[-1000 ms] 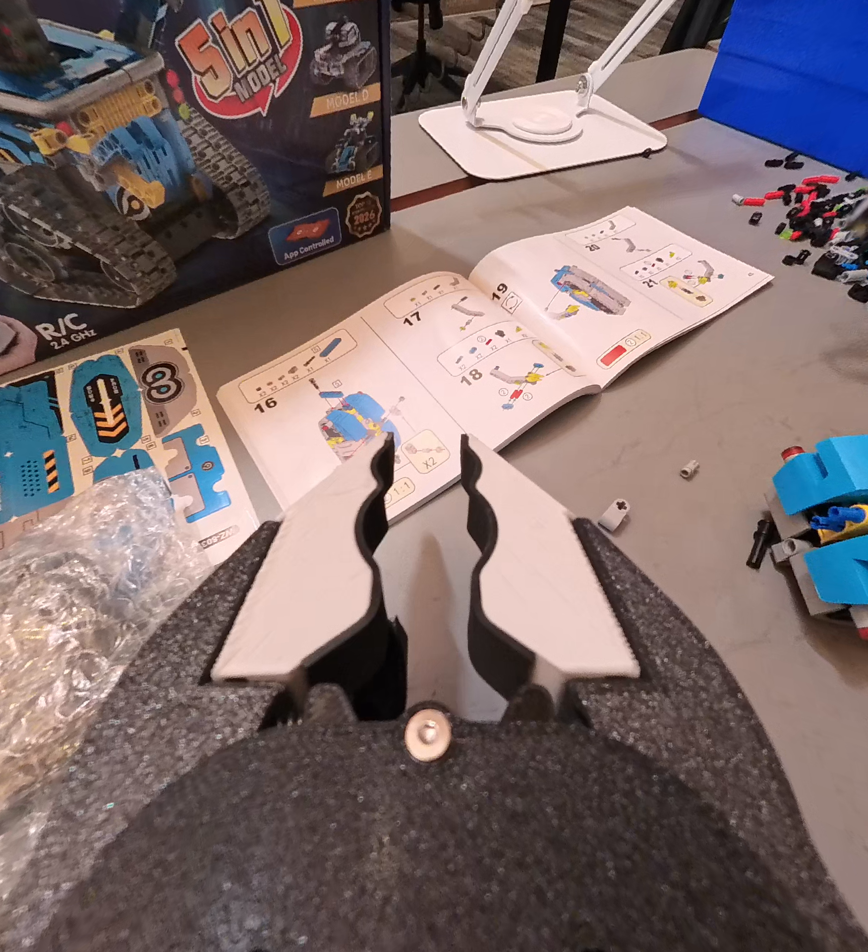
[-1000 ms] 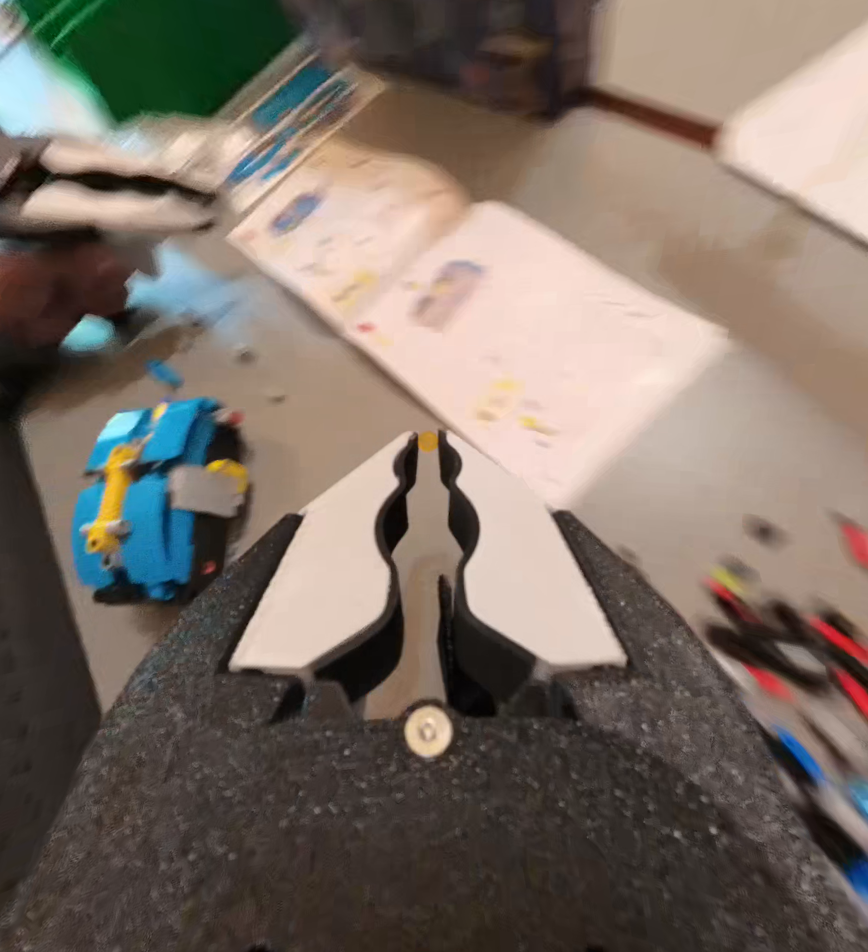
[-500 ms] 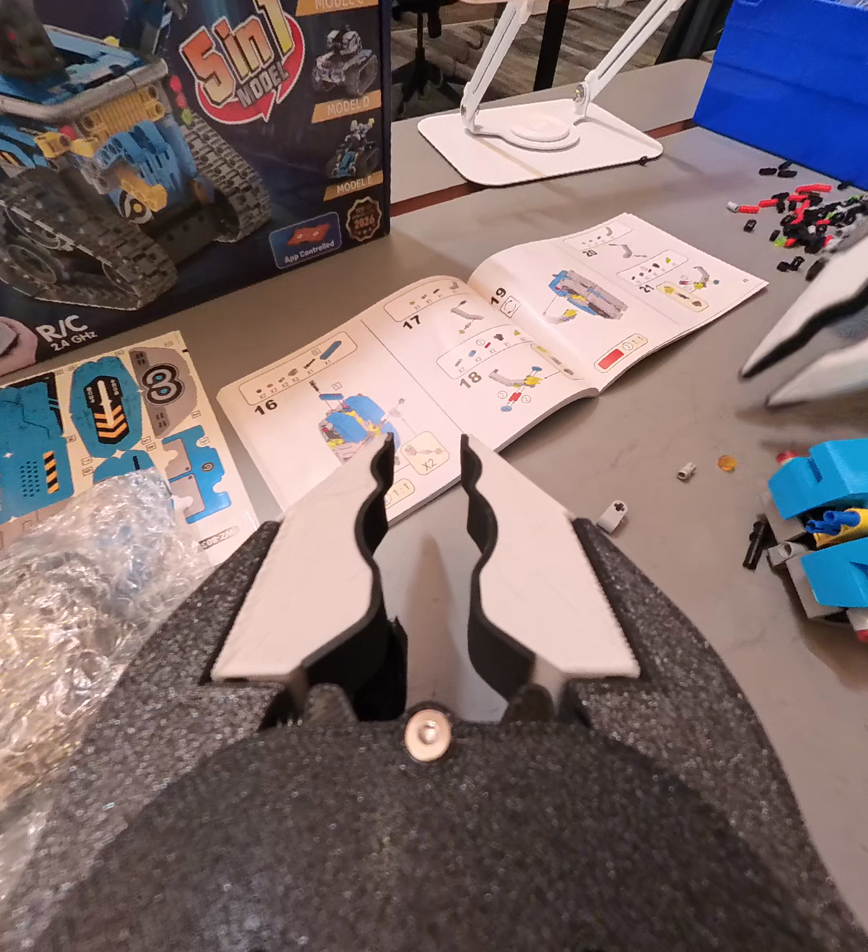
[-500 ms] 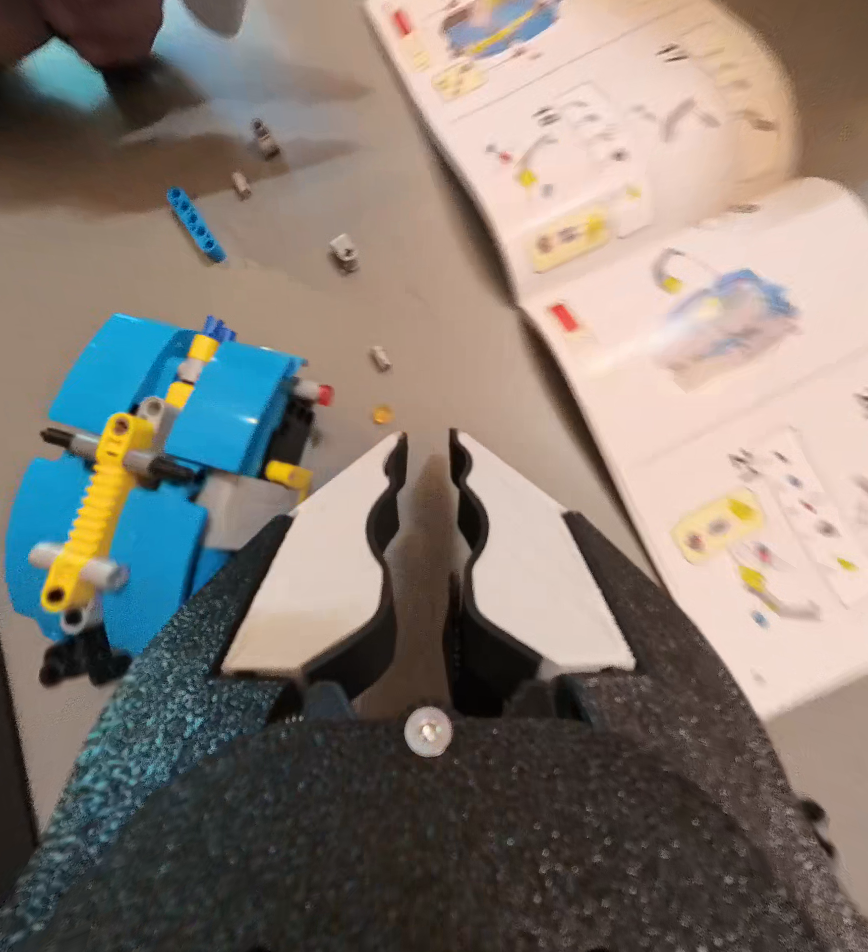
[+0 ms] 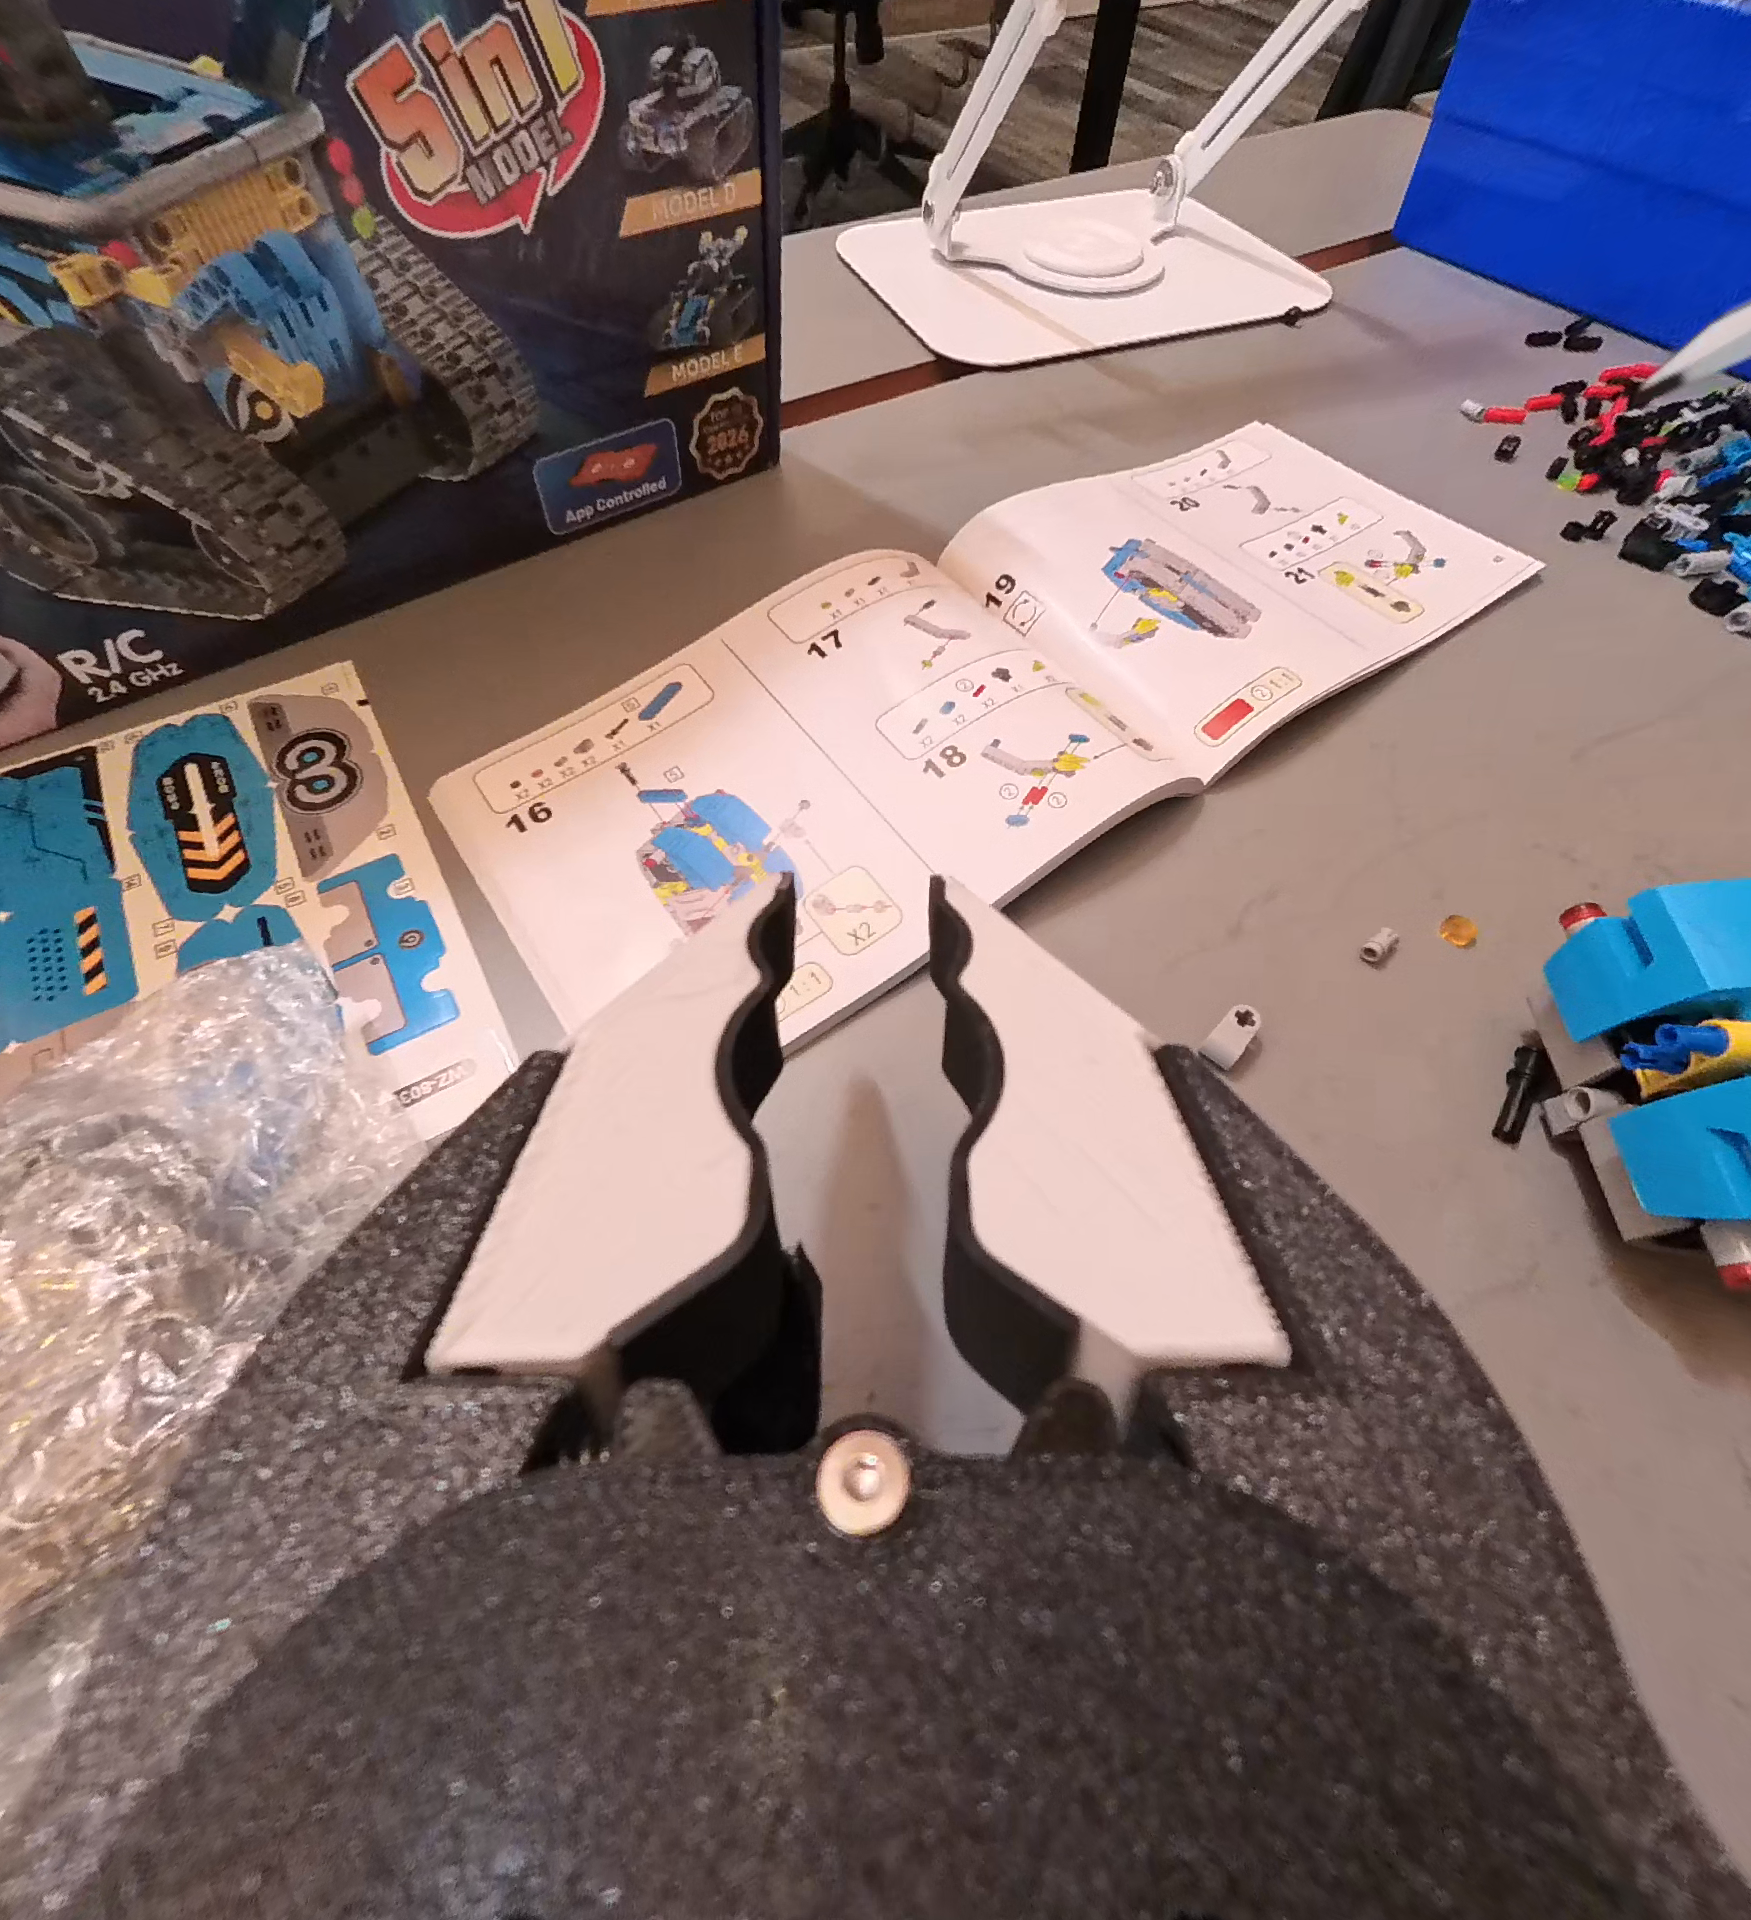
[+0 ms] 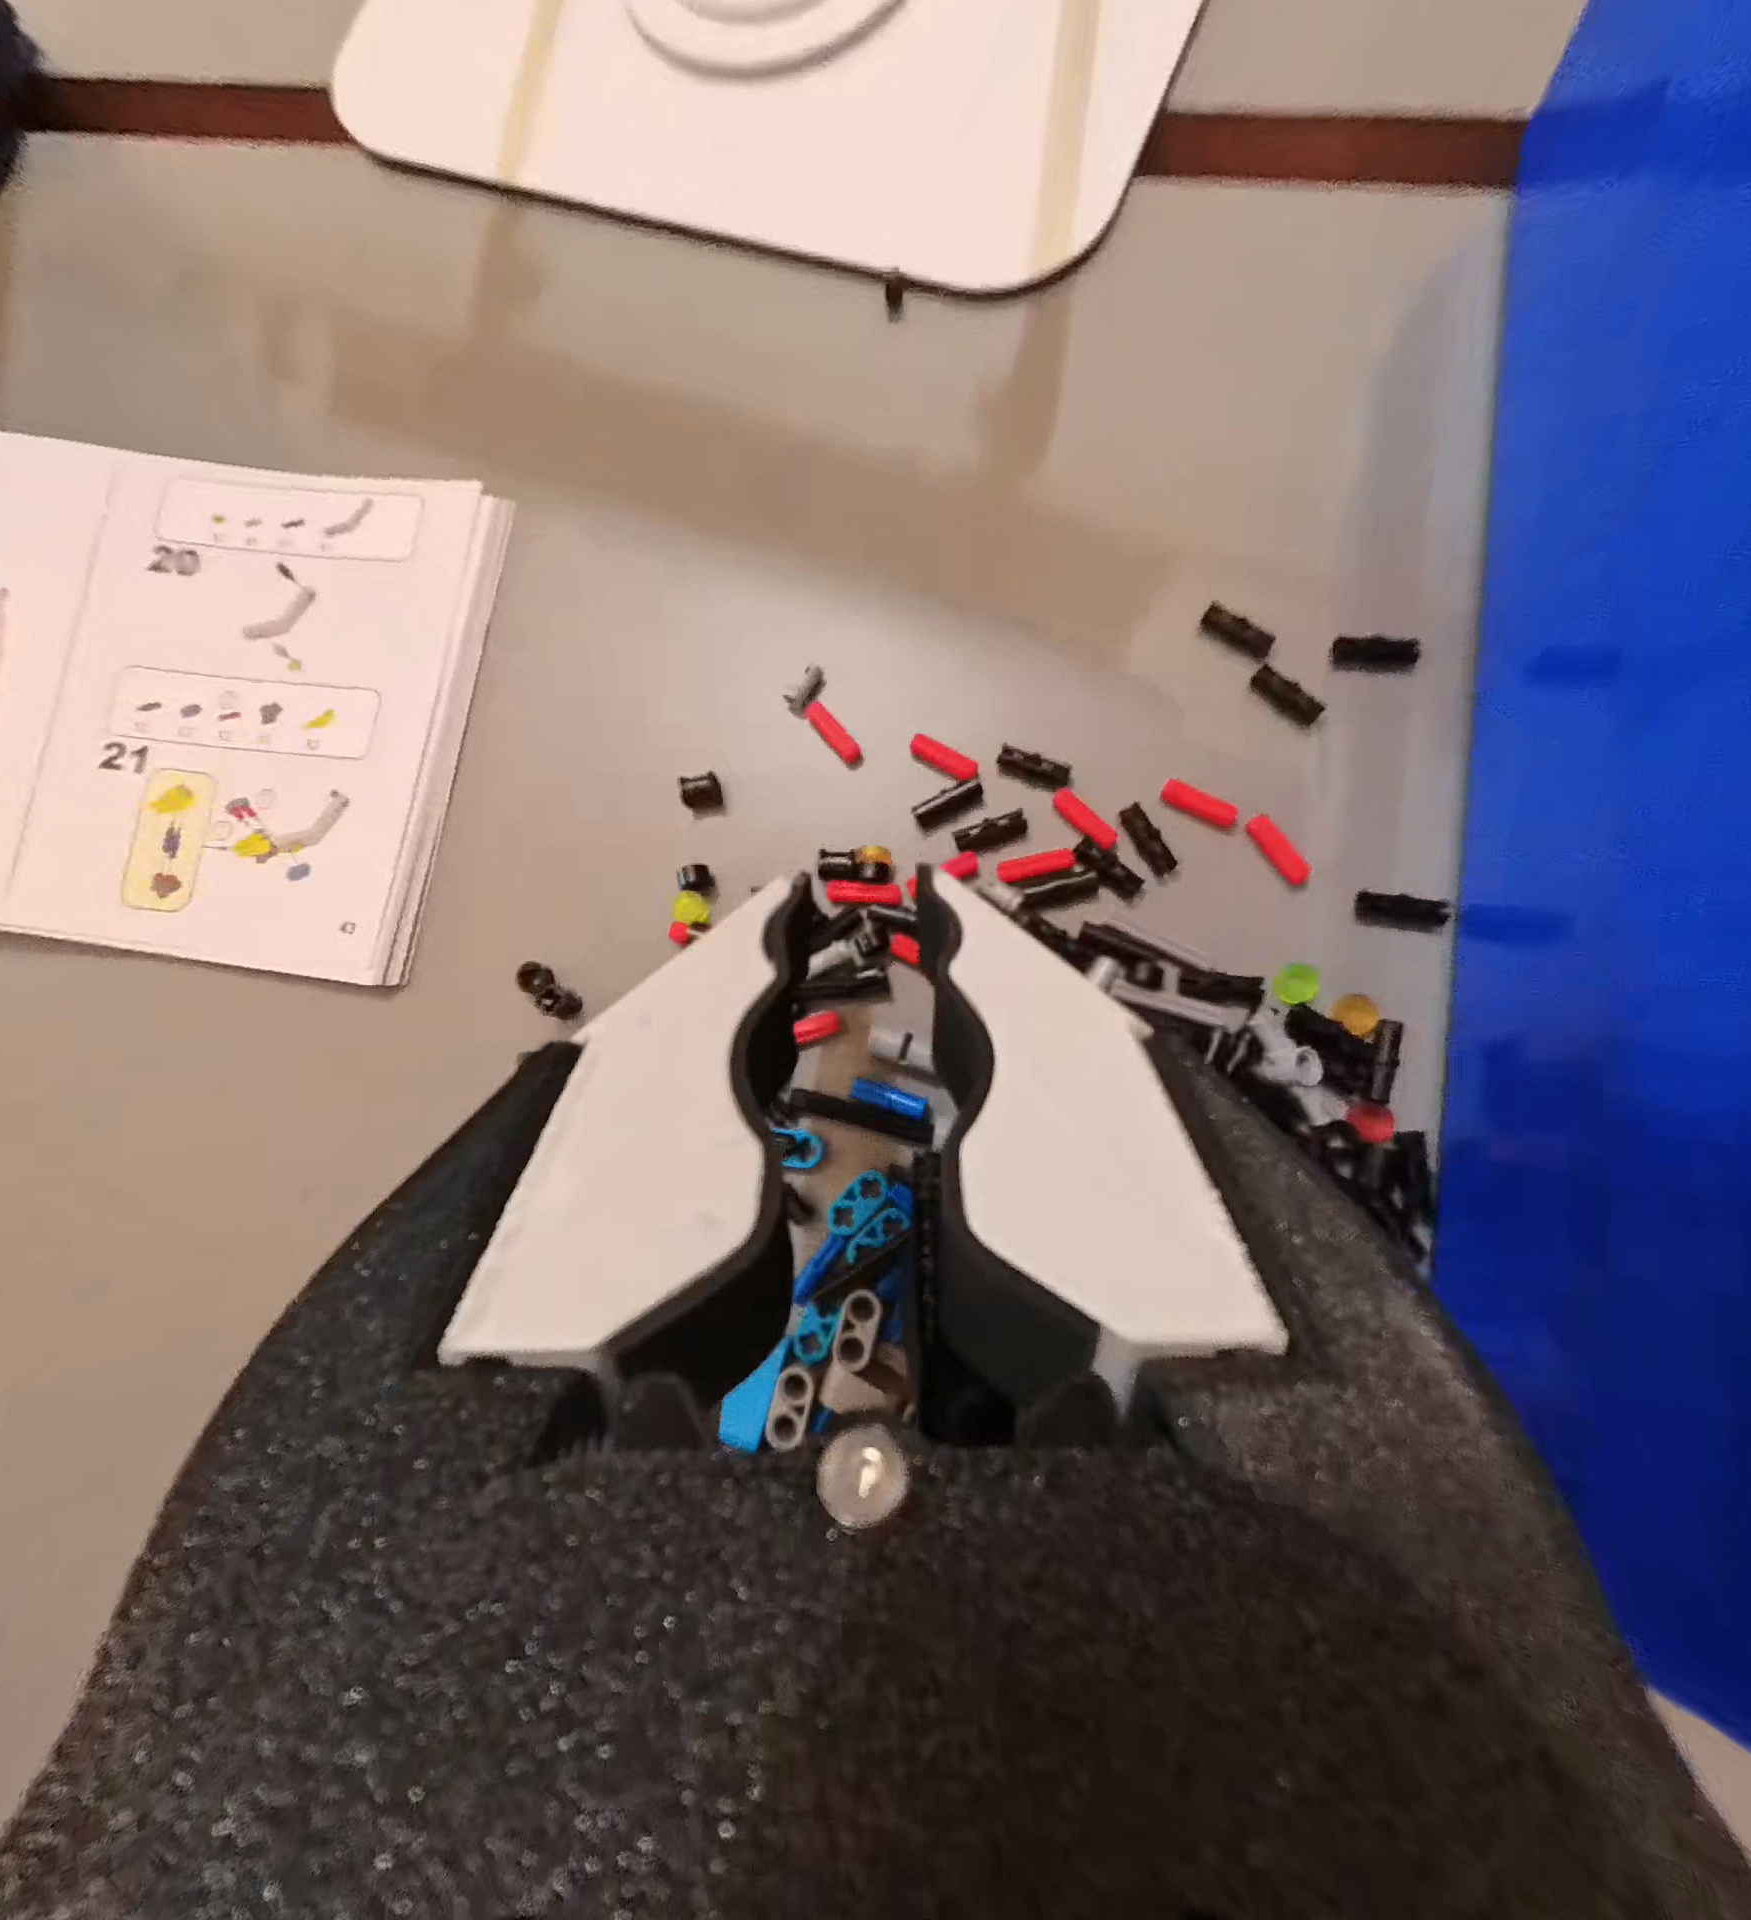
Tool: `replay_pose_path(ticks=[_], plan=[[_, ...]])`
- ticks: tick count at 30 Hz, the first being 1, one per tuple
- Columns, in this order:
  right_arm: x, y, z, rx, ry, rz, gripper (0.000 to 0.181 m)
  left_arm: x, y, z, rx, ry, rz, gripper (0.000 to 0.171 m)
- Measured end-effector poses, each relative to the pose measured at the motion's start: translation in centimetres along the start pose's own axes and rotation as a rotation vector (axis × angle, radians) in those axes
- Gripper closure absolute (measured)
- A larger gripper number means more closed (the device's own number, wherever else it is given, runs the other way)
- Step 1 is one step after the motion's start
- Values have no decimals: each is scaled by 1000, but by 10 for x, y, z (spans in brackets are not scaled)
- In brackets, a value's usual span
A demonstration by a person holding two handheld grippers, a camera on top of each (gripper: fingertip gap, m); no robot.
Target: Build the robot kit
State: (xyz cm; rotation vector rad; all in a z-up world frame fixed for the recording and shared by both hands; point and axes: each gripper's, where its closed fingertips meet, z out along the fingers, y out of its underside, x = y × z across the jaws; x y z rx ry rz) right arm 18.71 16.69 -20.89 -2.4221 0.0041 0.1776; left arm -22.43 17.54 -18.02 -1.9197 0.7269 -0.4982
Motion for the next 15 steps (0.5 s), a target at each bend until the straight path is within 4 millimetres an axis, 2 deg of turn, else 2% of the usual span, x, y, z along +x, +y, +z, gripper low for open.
replay_pose_path(ticks=[3,7,13,15], plan=[[5,3,9,-31,33,2,162,-1,0,-1,2,1,-7,146],[5,-4,14,-17,24,17,161,0,1,0,-5,0,1,146],[4,2,23,-56,20,17,161,1,1,-1,-5,1,-1,146],[4,3,23,-66,10,28,168,0,1,-1,-6,1,-6,146]])
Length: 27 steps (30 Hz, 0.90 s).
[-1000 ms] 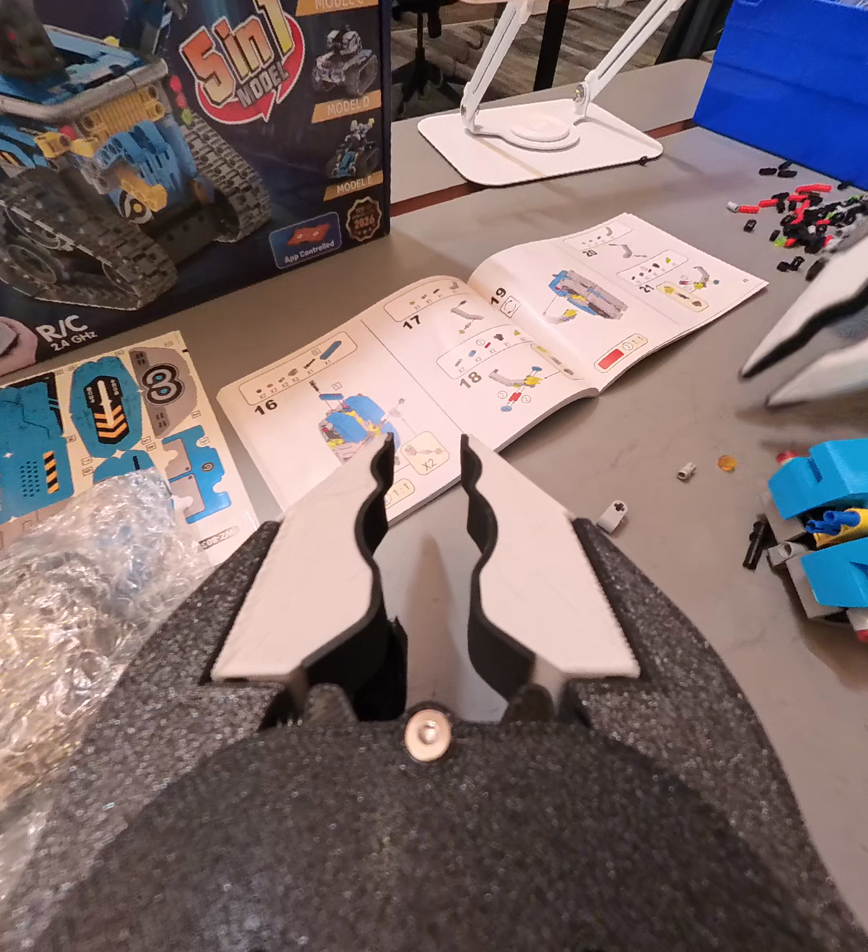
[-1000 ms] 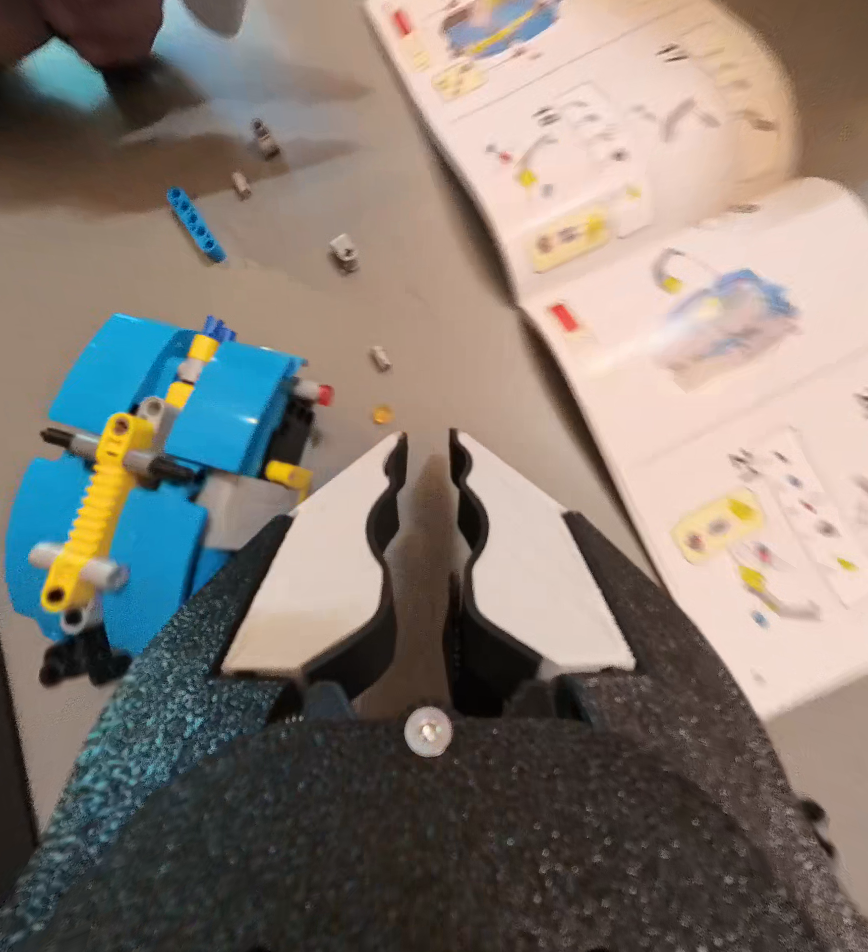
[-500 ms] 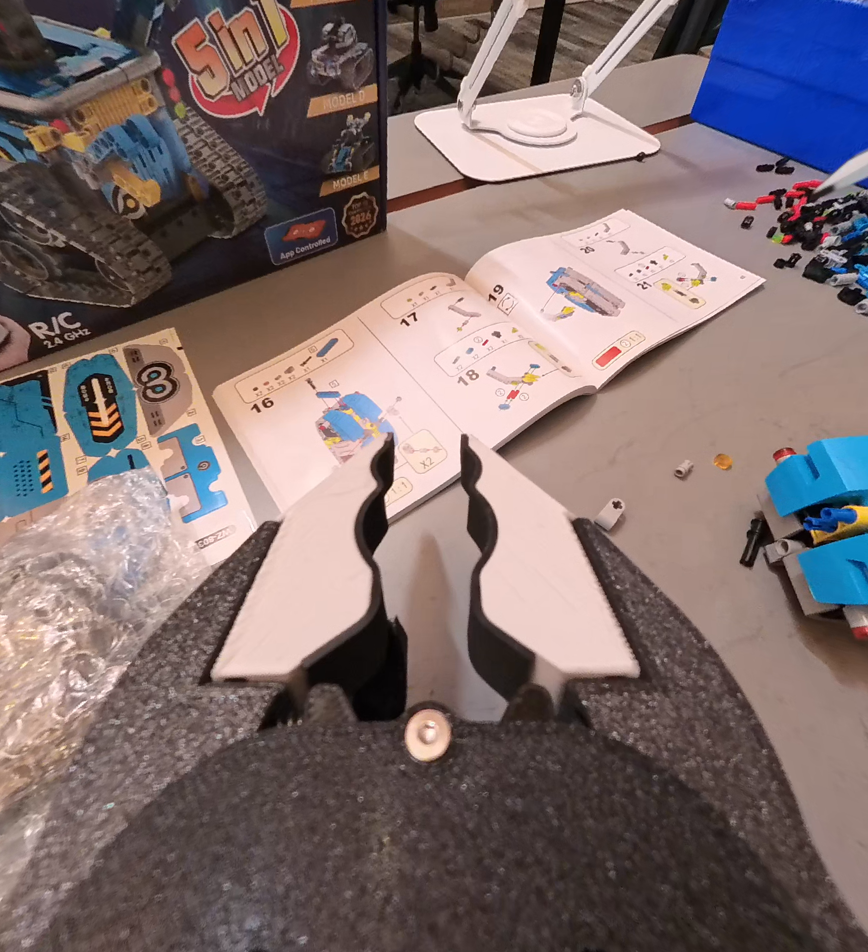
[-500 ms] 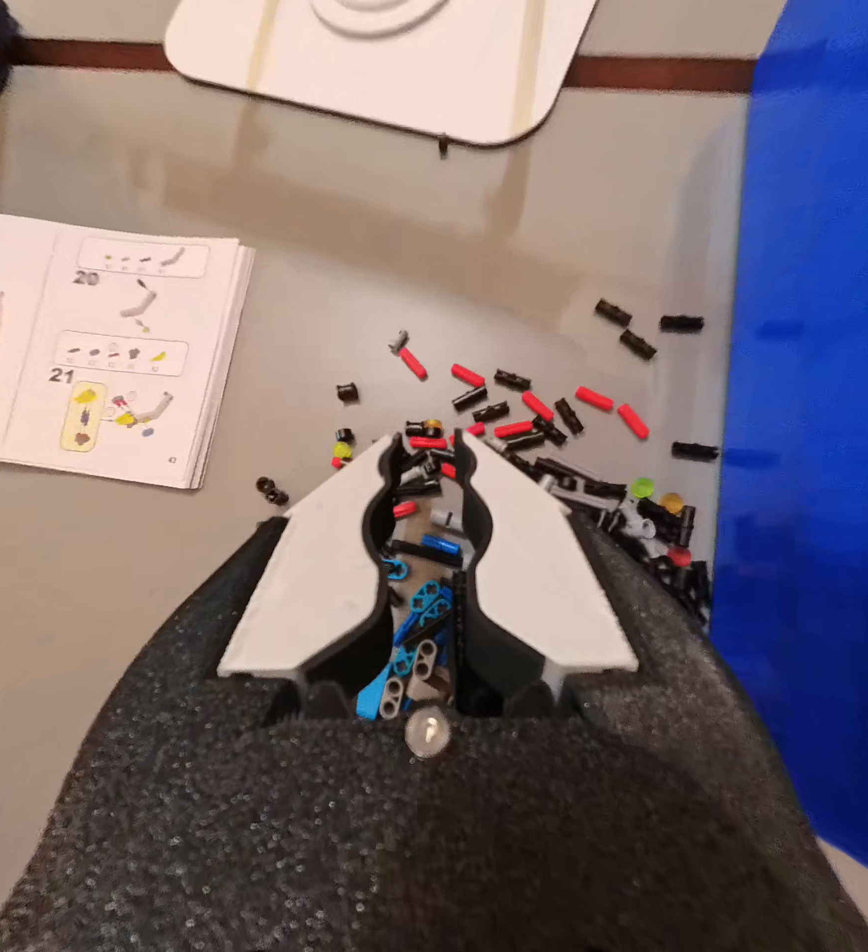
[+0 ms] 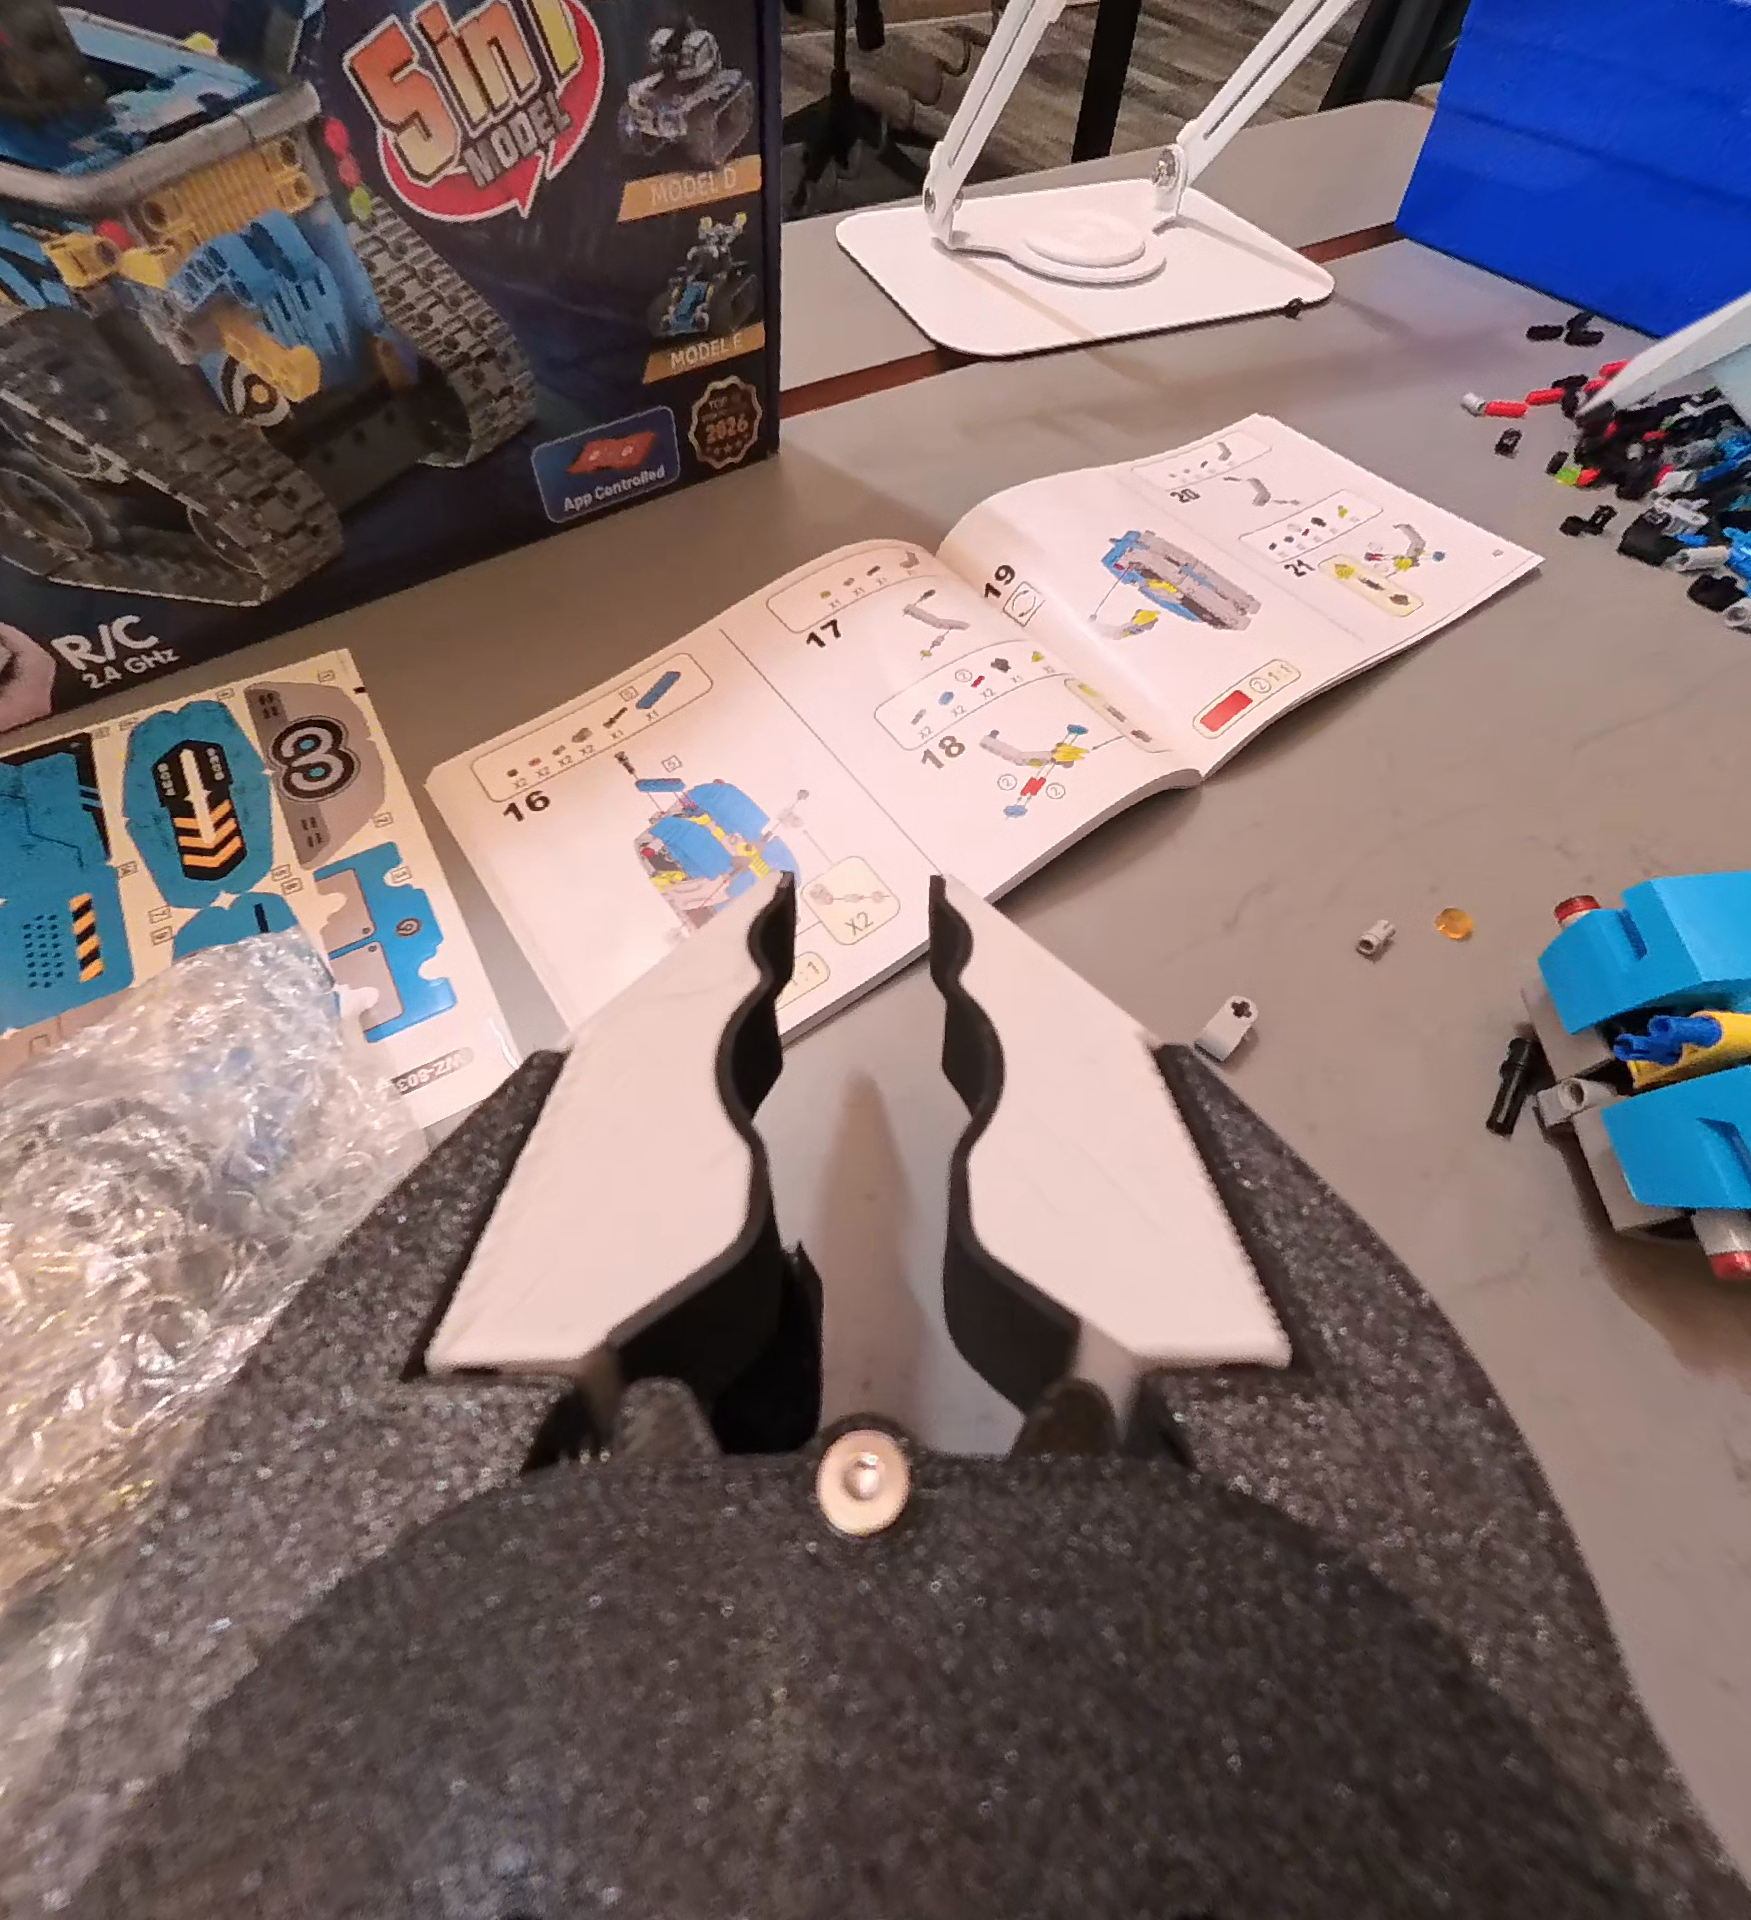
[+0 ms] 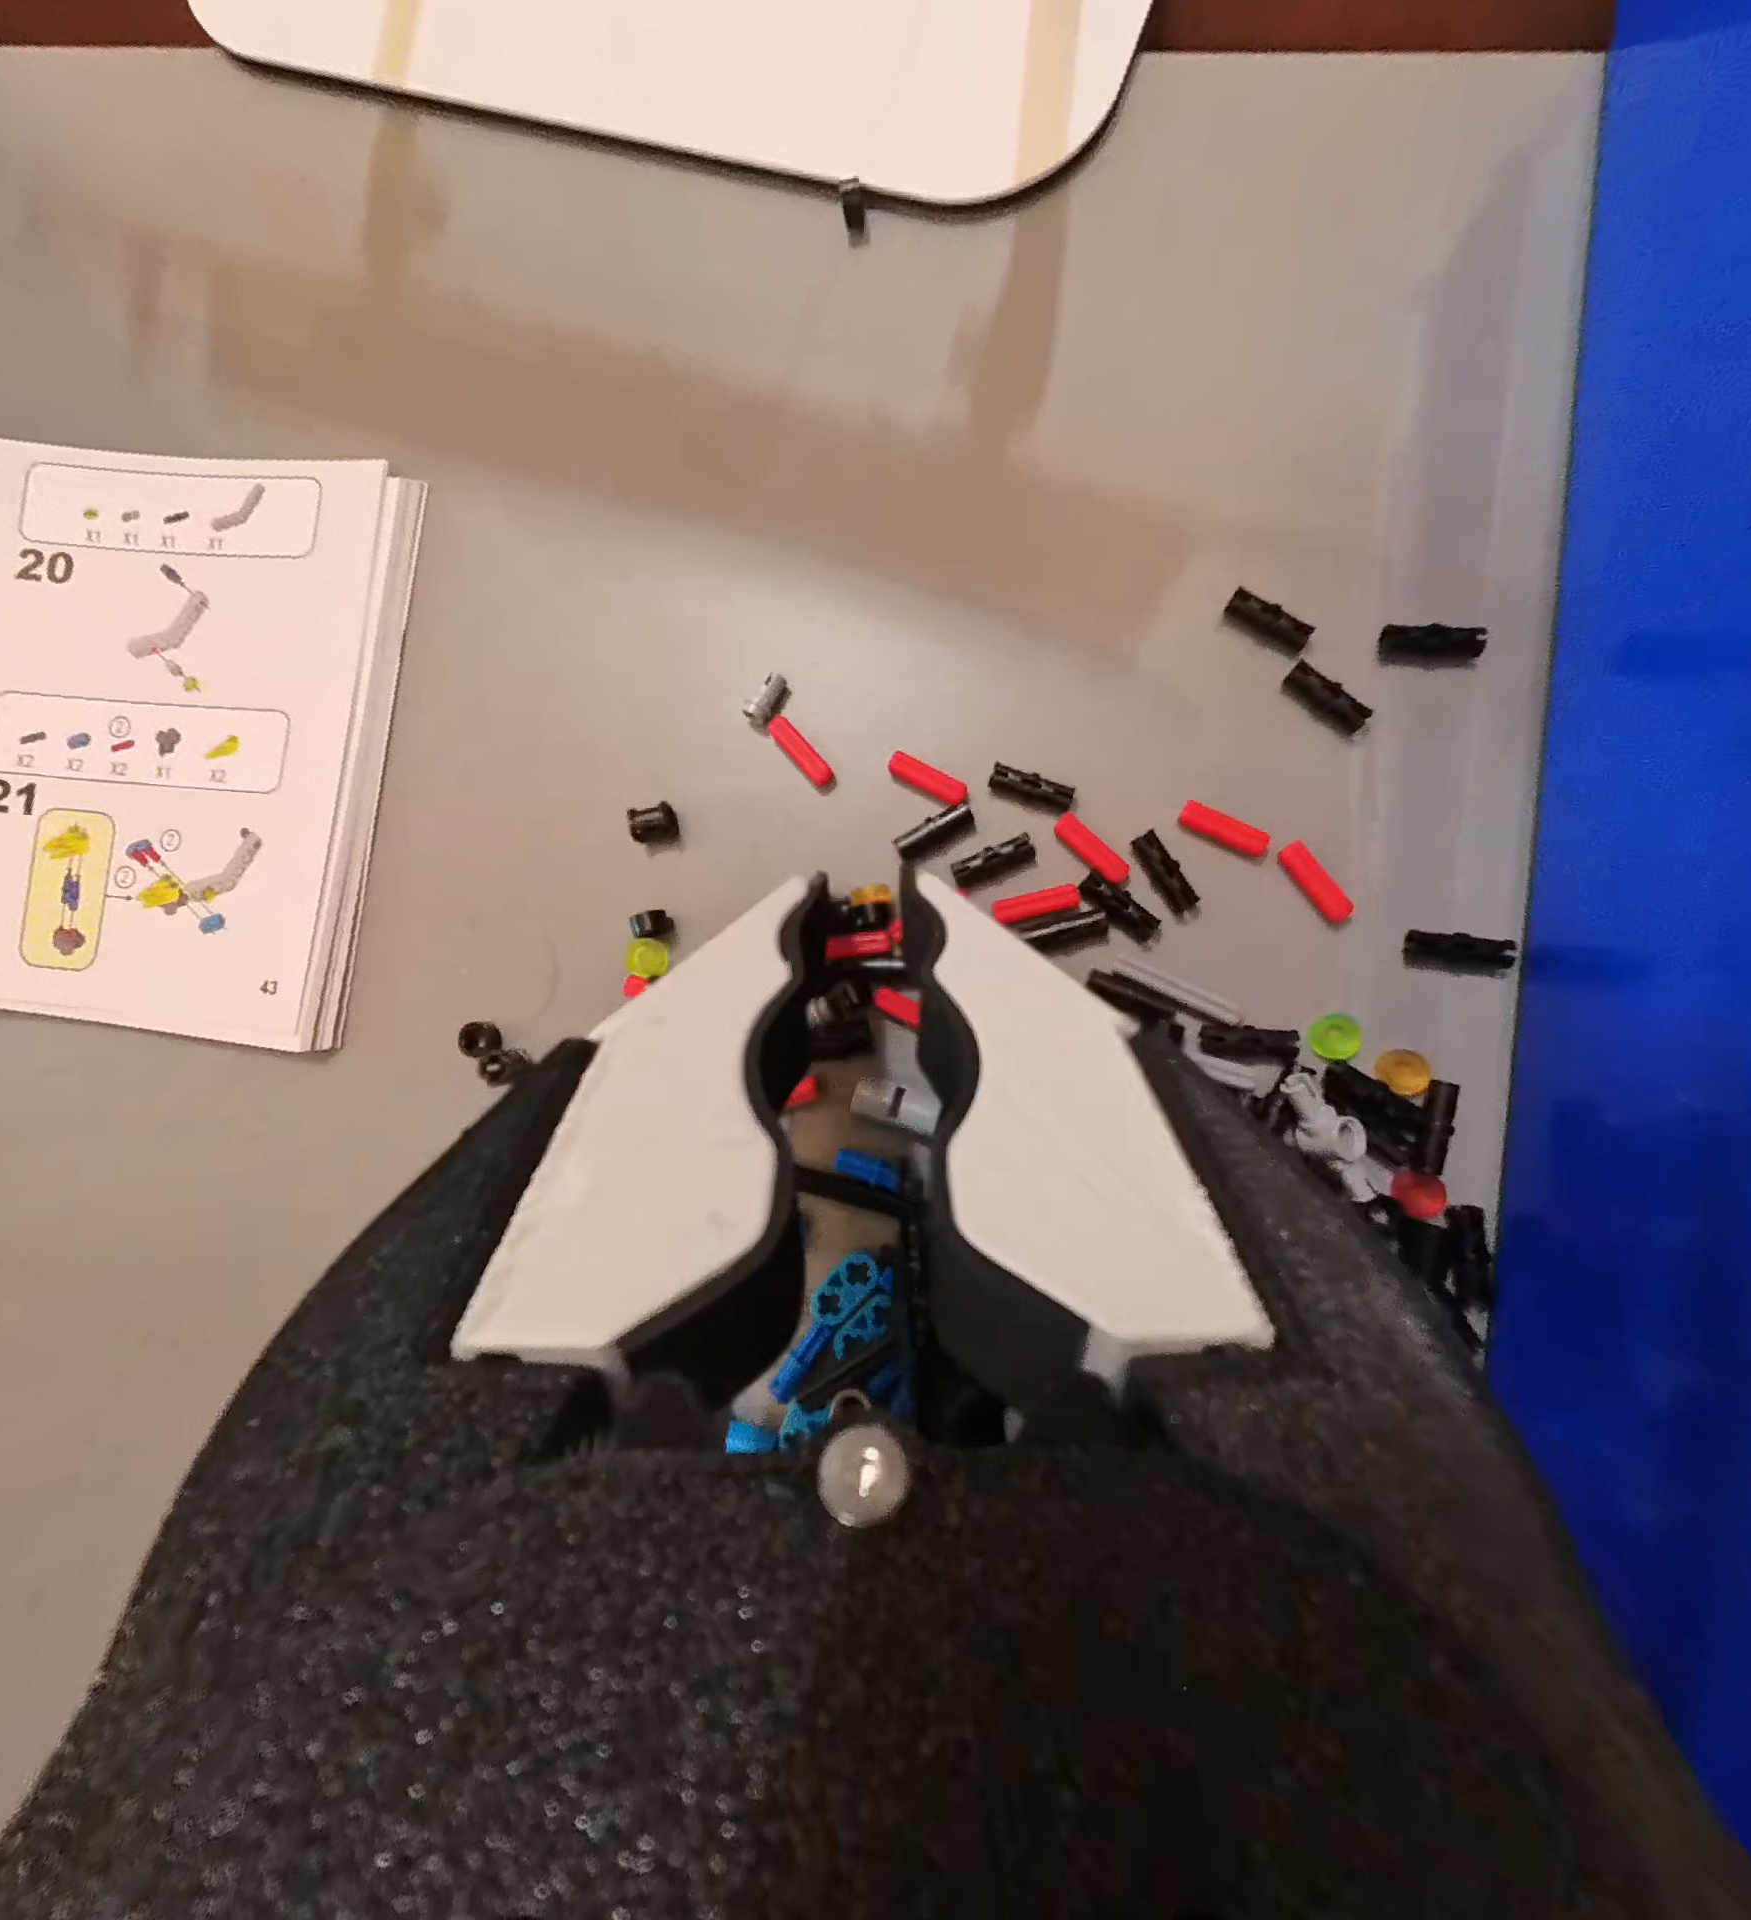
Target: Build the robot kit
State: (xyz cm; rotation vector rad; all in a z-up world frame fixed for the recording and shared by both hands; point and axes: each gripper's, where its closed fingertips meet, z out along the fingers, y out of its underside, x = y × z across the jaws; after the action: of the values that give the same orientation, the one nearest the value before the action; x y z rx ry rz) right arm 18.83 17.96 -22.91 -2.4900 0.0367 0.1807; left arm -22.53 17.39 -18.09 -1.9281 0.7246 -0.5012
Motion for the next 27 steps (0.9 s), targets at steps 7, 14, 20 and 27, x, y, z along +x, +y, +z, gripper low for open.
replay_pose_path(ticks=[7,14,20,27], plan=[[4,-5,-15,55,-38,61,173,0,0,0,-3,-1,2,146],[-13,-10,-31,110,-174,139,175,0,1,1,-8,0,-1,146],[0,0,-27,59,-45,69,175,0,1,2,-12,1,-3,146],[-44,-14,-36,123,-362,204,174,2,0,1,-2,13,1,146]])
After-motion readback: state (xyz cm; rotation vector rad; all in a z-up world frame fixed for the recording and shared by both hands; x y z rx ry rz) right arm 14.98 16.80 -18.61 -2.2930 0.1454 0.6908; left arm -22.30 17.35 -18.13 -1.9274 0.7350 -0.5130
